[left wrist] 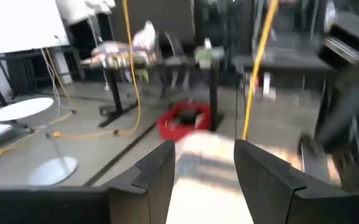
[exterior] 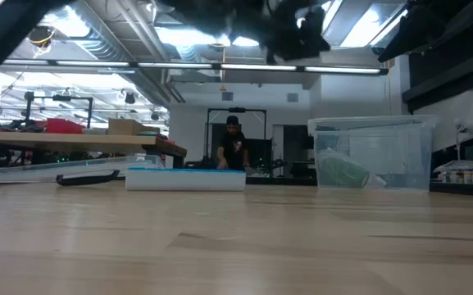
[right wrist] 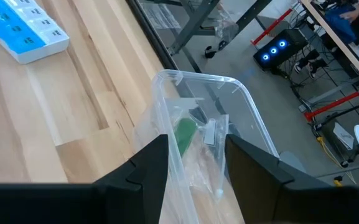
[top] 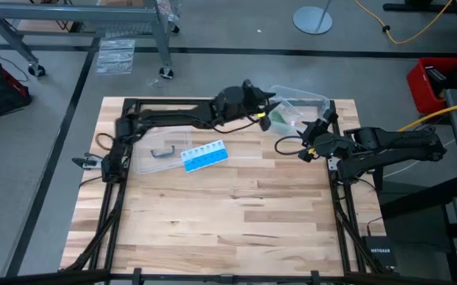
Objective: Roll bandage
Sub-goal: Close the transparent tupperware lid
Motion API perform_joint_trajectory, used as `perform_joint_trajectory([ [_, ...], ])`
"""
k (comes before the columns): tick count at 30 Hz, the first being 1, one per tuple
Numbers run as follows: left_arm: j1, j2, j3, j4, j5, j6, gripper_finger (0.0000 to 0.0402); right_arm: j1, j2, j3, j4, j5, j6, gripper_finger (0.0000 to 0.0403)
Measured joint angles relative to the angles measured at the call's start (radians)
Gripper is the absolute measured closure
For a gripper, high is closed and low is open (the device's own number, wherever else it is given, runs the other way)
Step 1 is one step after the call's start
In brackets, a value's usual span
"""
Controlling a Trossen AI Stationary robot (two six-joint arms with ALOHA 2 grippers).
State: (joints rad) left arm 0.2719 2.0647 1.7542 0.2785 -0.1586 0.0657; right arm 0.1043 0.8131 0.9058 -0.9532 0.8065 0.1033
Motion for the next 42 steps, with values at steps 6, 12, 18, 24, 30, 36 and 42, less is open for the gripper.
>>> perform_joint_trajectory([
  [6, -0.043, -0.217, 0.0, -0.486, -0.002, 0.095, 0.0245, 0.0, 0.0, 0.0, 0.001, -0.006, -0.003, 0.024],
  [12, -0.088, -0.378, 0.001, -0.98, -0.03, 0.004, 0.0245, 0.0, 0.0, 0.0, 0.008, -0.014, -0.003, 0.024],
  [18, -0.15, -0.433, 0.001, -1.414, -0.124, -0.211, 0.0245, 0.0, 0.0, 0.0, 0.008, -0.014, -0.003, 0.024],
  [24, -0.227, -0.427, -0.038, -1.661, -0.139, -0.432, 0.0245, 0.0, 0.0, 0.0, 0.009, -0.014, -0.003, 0.024],
  [30, -0.321, -0.425, -0.121, -1.761, -0.138, -0.602, 0.0245, 0.0, 0.0, 0.0, 0.009, -0.015, -0.003, 0.024],
  [36, -0.41, -0.425, -0.215, -1.809, -0.14, -0.685, 0.0245, 0.0, 0.0, 0.0, 0.009, -0.105, -0.003, 0.024],
  [42, -0.489, -0.425, -0.317, -1.781, -0.198, -0.74, 0.0245, 0.0, 0.004, 0.0, 0.01, -0.238, -0.004, 0.024],
])
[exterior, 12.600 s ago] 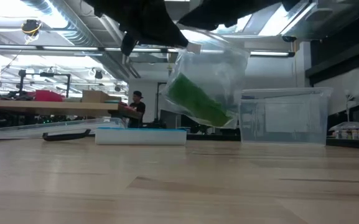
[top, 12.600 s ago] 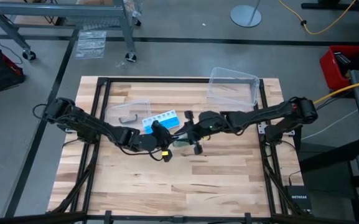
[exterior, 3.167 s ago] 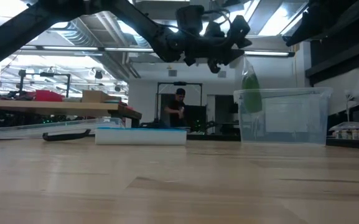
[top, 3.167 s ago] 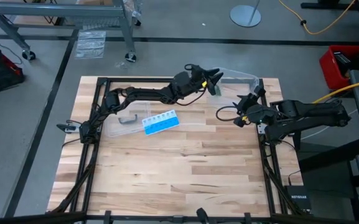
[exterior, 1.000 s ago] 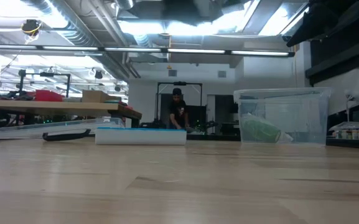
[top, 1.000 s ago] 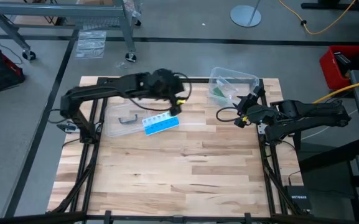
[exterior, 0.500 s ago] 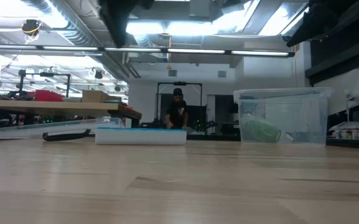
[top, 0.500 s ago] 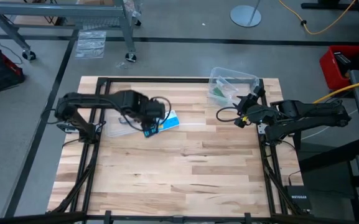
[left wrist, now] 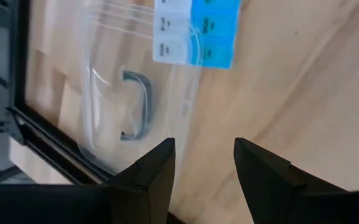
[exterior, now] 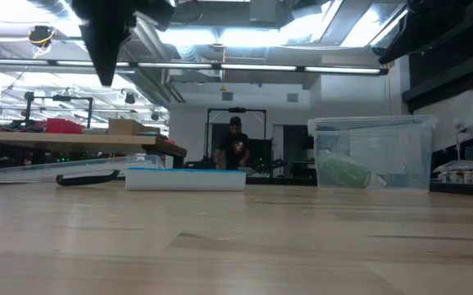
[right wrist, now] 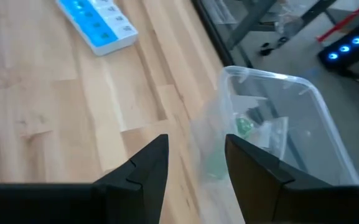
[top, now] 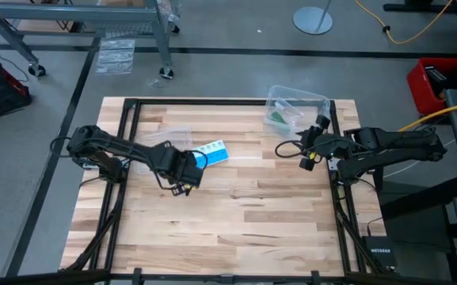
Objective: Roll bandage
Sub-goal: Close the transparent tupperware lid
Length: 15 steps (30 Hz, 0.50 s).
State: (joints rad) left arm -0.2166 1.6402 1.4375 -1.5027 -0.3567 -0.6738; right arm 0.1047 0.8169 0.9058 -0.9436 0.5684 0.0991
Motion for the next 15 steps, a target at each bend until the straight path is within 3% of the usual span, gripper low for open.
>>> perform_joint_trajectory([
  [6, -0.074, 0.0, -0.132, 0.105, -0.112, -0.096, 0.0245, 0.0, 0.004, 0.0, 0.0, -0.038, 0.0, 0.024],
  [15, -0.172, 0.0, -0.339, 0.358, -0.191, -0.245, 0.0245, 0.0, 0.014, 0.0, 0.0, -0.038, -0.001, 0.024],
])
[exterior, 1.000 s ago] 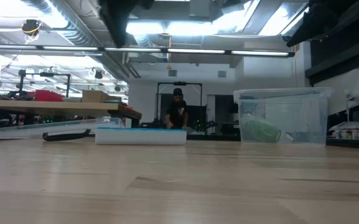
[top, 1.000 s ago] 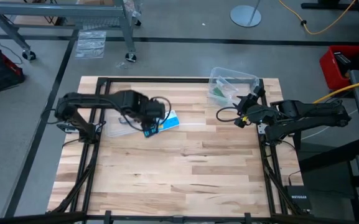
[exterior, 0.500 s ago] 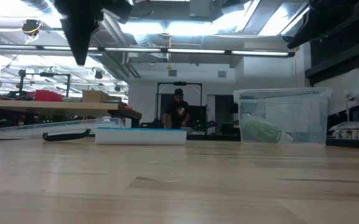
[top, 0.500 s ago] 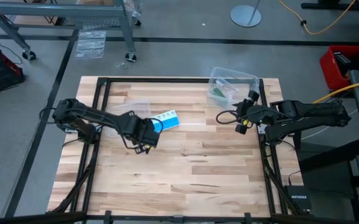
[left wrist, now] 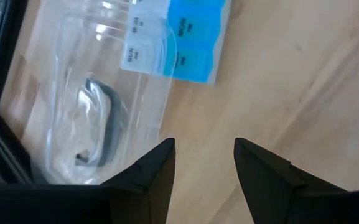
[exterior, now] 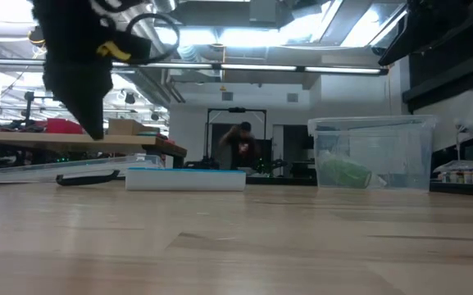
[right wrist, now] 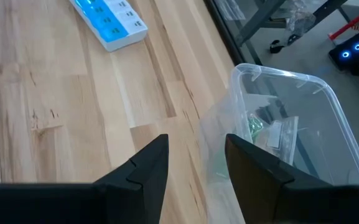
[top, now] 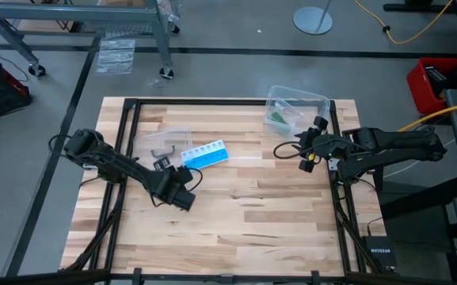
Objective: Roll bandage
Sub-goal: Close the transparent tupperware lid
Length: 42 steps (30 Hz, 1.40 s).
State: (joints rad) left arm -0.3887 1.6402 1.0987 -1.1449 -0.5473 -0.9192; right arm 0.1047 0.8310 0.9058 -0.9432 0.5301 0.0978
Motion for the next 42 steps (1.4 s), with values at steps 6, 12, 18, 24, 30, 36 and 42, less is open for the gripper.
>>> perform_joint_trajectory([
  [6, -0.027, 0.0, -0.103, 0.092, -0.062, -0.097, 0.0245, 0.0, 0.008, 0.0, 0.009, 0.0, -0.001, 0.024],
  [12, -0.028, 0.0, -0.188, 0.16, -0.091, -0.143, 0.0245, 0.0, 0.018, 0.0, 0.023, 0.0, -0.001, 0.024],
  [18, -0.028, 0.0, -0.232, 0.195, -0.192, -0.205, 0.0245, 0.0, 0.027, 0.0, 0.04, 0.0, -0.002, 0.024],
  [24, -0.028, 0.0, -0.265, 0.257, -0.207, -0.195, 0.0245, 0.0, 0.033, 0.0, 0.056, 0.0, -0.002, 0.024],
  [30, -0.027, 0.0, -0.32, 0.342, -0.219, -0.157, 0.0245, 0.0, 0.032, 0.0, 0.059, 0.0, -0.002, 0.024],
  [36, -0.009, 0.0, -0.355, 0.348, -0.31, -0.177, 0.0245, 0.0, 0.032, 0.0, 0.06, 0.0, -0.002, 0.024],
  [42, 0.021, 0.0, -0.361, 0.37, -0.33, -0.166, 0.0245, 0.0, 0.032, 0.0, 0.06, 0.0, -0.003, 0.024],
])
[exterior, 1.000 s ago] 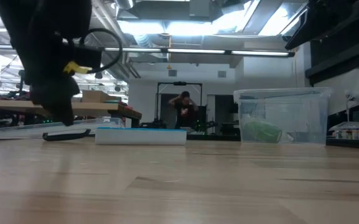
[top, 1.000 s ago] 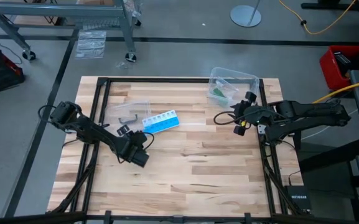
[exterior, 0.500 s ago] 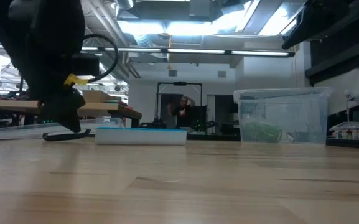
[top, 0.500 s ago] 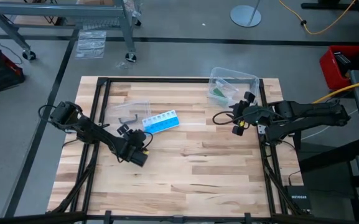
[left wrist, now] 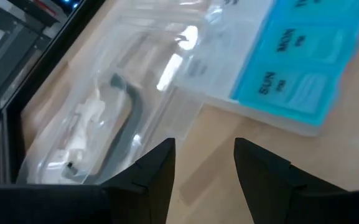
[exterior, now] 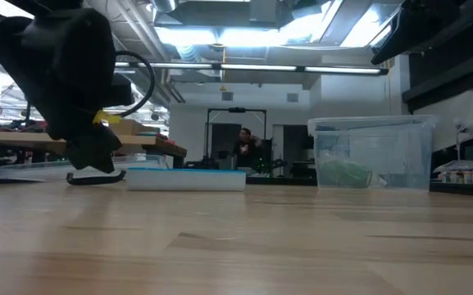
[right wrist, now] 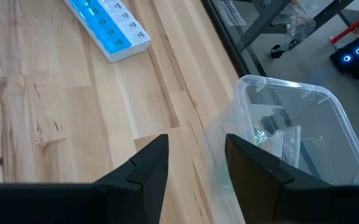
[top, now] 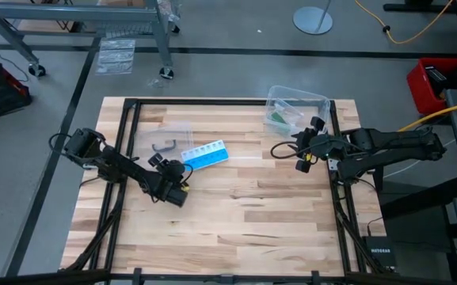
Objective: Roll bandage
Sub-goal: Close the transparent tupperware lid
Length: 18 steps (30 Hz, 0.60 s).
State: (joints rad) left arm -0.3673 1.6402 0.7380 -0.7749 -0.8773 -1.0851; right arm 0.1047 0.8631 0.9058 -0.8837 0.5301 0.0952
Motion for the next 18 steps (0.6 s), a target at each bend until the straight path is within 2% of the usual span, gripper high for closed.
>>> perform_joint_trajectory([
  [10, -0.037, 0.0, 0.0, 0.171, 0.004, 0.145, 0.0245, 0.0, 0.0, 0.0, 0.0, 0.0, 0.0, 0.024],
  [18, -0.052, 0.0, 0.0, 0.176, 0.004, 0.146, 0.0245, 0.0, 0.0, 0.0, 0.0, 0.0, -0.003, 0.024],
])
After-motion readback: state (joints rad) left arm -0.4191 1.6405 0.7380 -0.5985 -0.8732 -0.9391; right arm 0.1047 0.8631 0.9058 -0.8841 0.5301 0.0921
